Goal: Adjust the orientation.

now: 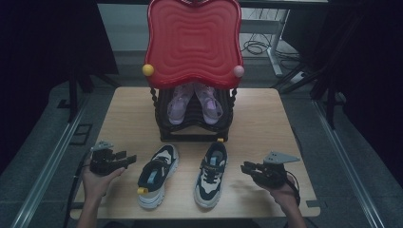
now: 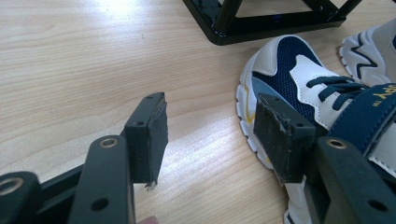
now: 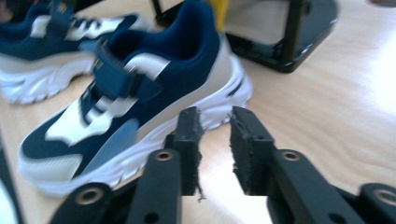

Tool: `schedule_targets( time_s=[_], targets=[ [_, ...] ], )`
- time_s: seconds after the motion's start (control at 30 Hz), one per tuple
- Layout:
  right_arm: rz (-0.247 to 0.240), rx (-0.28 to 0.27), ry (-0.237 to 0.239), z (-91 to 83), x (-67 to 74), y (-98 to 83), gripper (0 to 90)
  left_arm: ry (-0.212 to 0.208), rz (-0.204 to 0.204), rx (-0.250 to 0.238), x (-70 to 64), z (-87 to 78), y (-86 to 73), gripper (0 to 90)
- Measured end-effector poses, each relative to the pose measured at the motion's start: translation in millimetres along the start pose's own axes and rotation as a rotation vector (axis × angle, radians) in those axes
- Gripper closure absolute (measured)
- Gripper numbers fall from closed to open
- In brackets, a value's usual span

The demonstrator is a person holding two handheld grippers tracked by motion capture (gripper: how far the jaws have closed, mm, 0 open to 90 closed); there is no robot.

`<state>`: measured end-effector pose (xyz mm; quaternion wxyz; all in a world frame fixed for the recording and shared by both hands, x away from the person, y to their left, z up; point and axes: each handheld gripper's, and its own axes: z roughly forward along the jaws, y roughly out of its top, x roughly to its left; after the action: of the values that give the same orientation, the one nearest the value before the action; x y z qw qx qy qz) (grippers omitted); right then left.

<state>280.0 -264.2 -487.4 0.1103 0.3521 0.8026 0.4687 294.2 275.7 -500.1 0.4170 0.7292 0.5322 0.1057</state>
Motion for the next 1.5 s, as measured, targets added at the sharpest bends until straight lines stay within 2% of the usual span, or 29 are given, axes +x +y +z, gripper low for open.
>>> schedule_targets(
  time_s=[0.23, 0.53, 0.7, 0.87, 1.03, 1.4, 1.5],
  targets=[
    [-0.077, 0.082, 0.091, 5.5, 18.4, -13.8, 89.2, 0.017, -0.008, 0.007, 0.7, 0.4, -0.9, 44.9],
    [-0.155, 0.146, 0.23, 18.5, 45.3, -19.7, 89.5, 0.012, -0.004, 0.019, 0.8, 2.9, -3.6, 45.2],
    [-0.189, 0.201, 0.306, 37.2, 58.3, -23.4, 89.5, 0.011, -0.002, 0.025, 0.7, 2.7, -5.4, 45.6],
    [-0.188, 0.208, 0.344, 47.4, 63.8, -24.5, 89.6, 0.016, -0.011, 0.024, 3.3, 1.2, -8.0, 45.6],
    [-0.184, 0.203, 0.355, 52.7, 67.9, -23.7, 89.6, 0.017, -0.012, 0.026, 3.3, 1.1, -8.3, 45.6],
    [-0.195, 0.192, 0.335, 66.0, 82.0, -18.5, 89.3, 0.015, -0.01, 0.033, 3.9, 0.3, -8.4, 45.6],
    [-0.2, 0.179, 0.317, 73.7, 88.3, -15.5, 88.9, 0.014, -0.013, 0.031, 4.1, -0.9, -8.3, 45.5]
  ],
)
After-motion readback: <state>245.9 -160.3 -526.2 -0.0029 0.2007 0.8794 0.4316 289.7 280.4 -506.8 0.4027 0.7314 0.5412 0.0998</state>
